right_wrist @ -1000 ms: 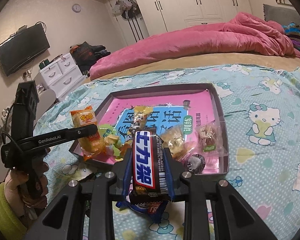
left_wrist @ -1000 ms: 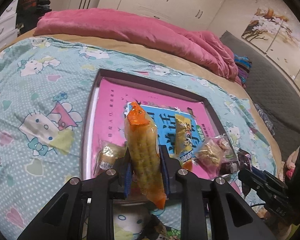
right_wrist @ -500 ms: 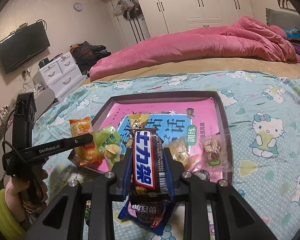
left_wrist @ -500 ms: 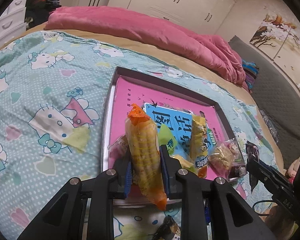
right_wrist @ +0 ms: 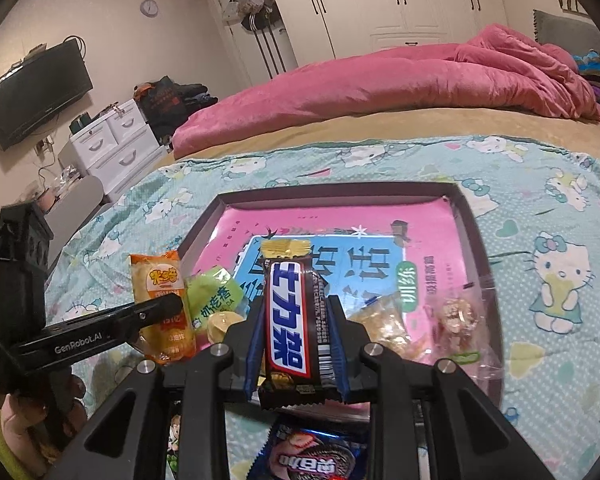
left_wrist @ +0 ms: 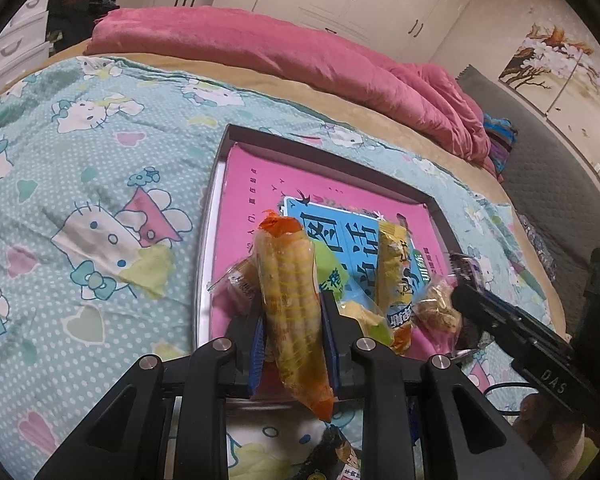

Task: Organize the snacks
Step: 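Lower both snacks into the tray and open both grippers to release them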

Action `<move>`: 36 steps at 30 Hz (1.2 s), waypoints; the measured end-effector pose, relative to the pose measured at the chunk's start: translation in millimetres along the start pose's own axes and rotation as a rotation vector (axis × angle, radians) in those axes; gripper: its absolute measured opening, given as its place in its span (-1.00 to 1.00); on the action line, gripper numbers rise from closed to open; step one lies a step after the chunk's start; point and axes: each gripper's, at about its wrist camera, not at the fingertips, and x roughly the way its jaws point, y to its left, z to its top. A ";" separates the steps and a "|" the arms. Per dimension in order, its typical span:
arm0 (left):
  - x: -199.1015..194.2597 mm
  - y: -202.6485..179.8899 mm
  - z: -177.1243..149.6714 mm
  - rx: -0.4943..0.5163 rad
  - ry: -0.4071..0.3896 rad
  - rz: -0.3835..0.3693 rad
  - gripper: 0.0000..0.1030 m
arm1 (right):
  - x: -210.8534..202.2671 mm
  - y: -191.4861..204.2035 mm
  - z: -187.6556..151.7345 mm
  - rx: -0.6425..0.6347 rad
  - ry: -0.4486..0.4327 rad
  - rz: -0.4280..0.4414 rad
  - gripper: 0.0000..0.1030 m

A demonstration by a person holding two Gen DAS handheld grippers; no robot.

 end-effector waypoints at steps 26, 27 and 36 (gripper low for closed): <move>37.1 -41.0 2.6 0.042 0.087 -0.017 -0.50 | 9.0 -7.1 -10.5 0.013 0.017 -0.007 -0.42; 37.3 -41.2 2.3 0.040 0.090 -0.020 -0.50 | 10.0 -7.1 -9.9 0.013 0.018 -0.009 -0.42; 33.2 -35.2 -2.4 0.034 0.100 -0.022 -0.50 | 17.8 -5.6 -2.7 0.012 0.018 -0.035 -0.42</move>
